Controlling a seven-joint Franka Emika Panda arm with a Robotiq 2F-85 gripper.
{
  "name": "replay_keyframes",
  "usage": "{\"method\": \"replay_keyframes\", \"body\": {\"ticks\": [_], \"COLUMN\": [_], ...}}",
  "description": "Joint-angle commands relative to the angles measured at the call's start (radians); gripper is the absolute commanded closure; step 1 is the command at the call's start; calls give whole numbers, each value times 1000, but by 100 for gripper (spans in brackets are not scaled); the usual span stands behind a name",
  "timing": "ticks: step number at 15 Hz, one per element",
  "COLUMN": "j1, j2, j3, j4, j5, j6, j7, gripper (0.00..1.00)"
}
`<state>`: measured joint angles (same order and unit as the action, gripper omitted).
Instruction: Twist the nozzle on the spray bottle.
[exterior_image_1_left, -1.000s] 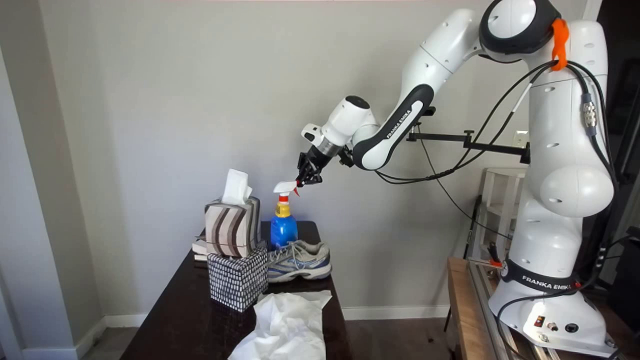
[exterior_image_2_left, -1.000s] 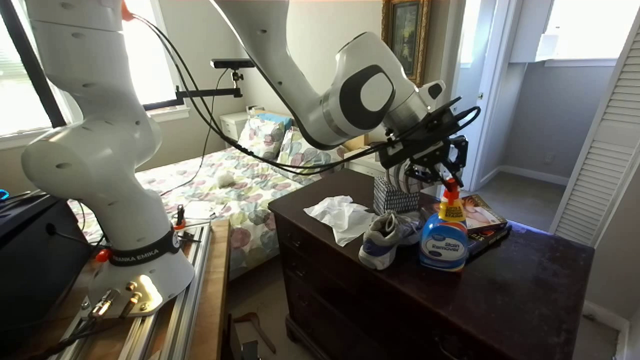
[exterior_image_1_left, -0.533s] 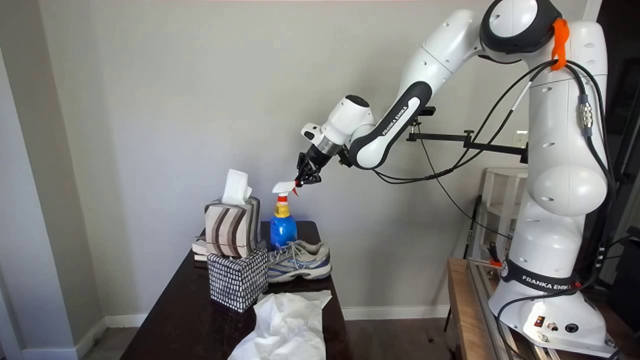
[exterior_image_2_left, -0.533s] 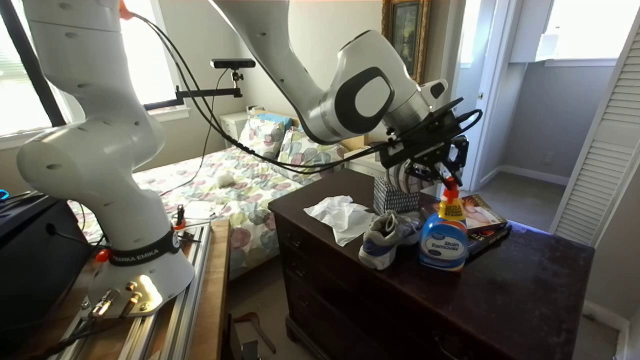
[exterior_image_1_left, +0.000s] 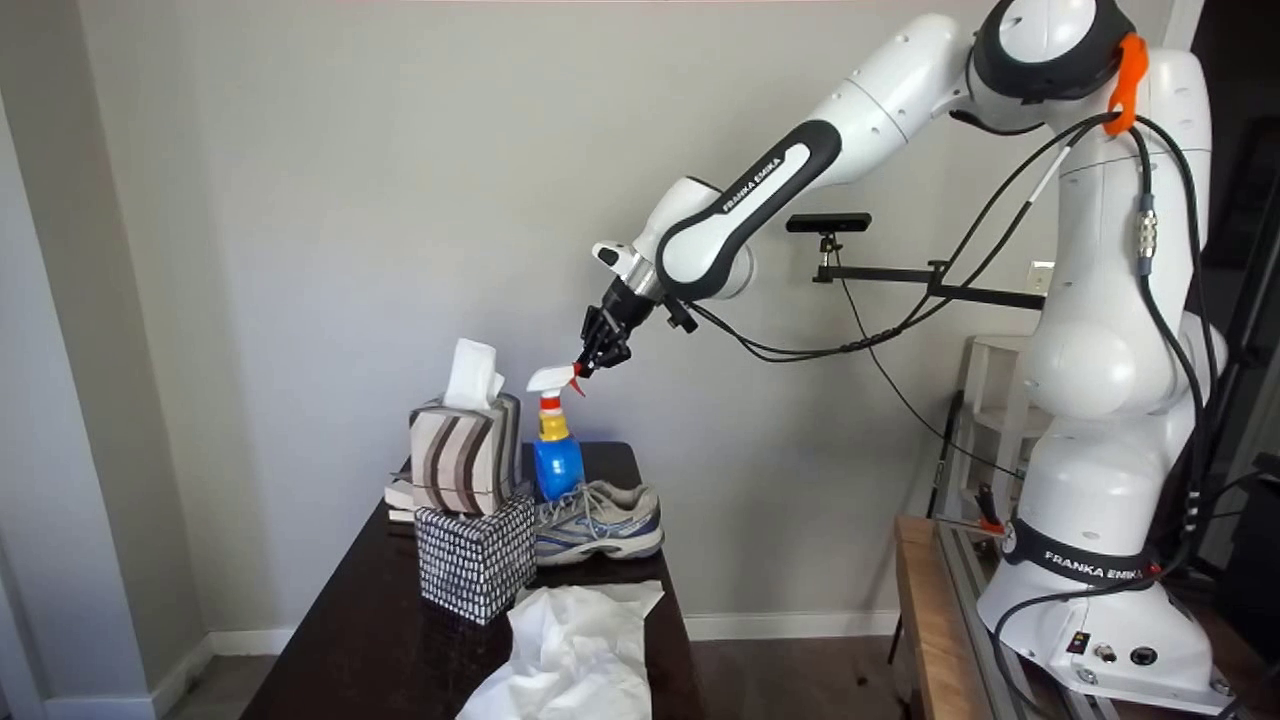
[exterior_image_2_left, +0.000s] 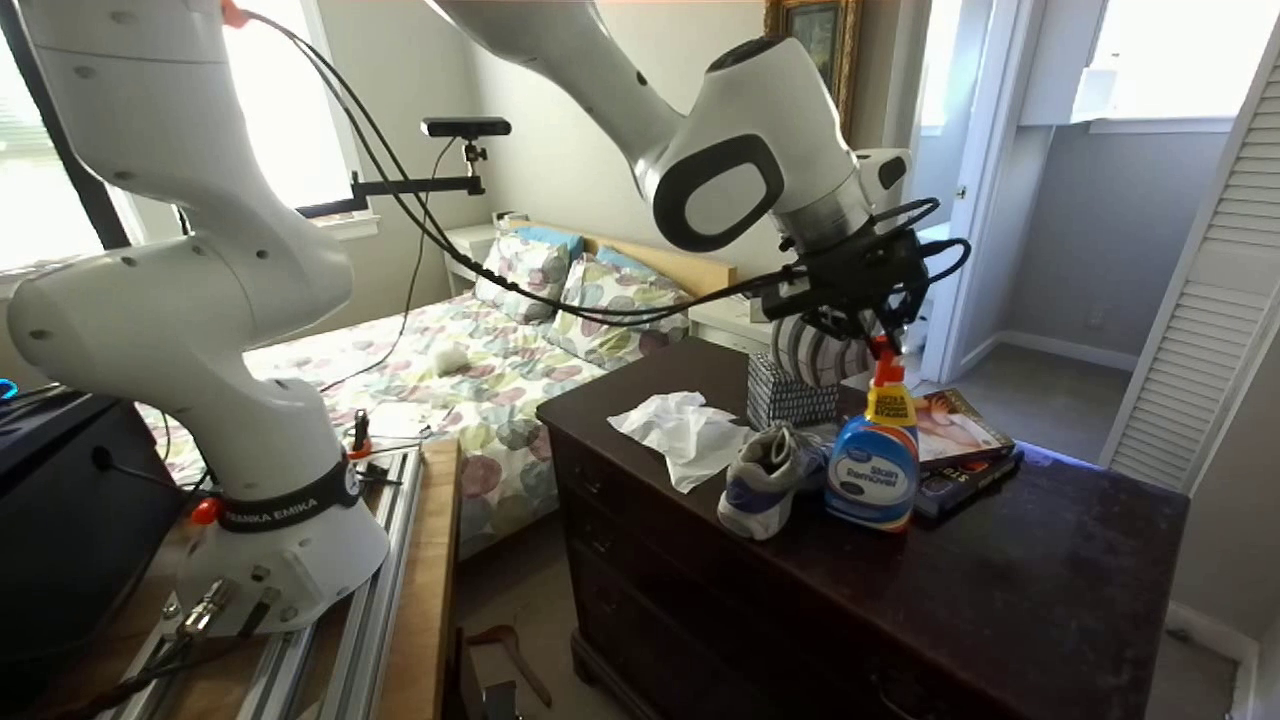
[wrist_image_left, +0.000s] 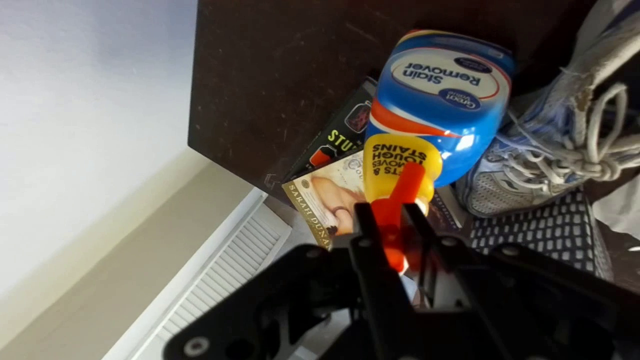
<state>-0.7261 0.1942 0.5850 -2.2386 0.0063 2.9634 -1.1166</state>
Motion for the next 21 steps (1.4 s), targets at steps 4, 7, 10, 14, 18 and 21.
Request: {"method": "replay_keyframes", "body": {"ticks": [4,7,10,14,18,21], "j1": [-54,56,188,325,397,447], "j2": [-30,-40,-40,-41,-30,-39], "j3": [-15,-171,-327,-472,-547,-598], "j4": [98,121,140,153,166,159], "j5": [358,479,561,632,683,575], "j6": [-372,-475,-534,-571,-613,-617], "j7": [-219,-244,-243,-256,-252,-165], "gripper": [95,95,95,95,95,56]}}
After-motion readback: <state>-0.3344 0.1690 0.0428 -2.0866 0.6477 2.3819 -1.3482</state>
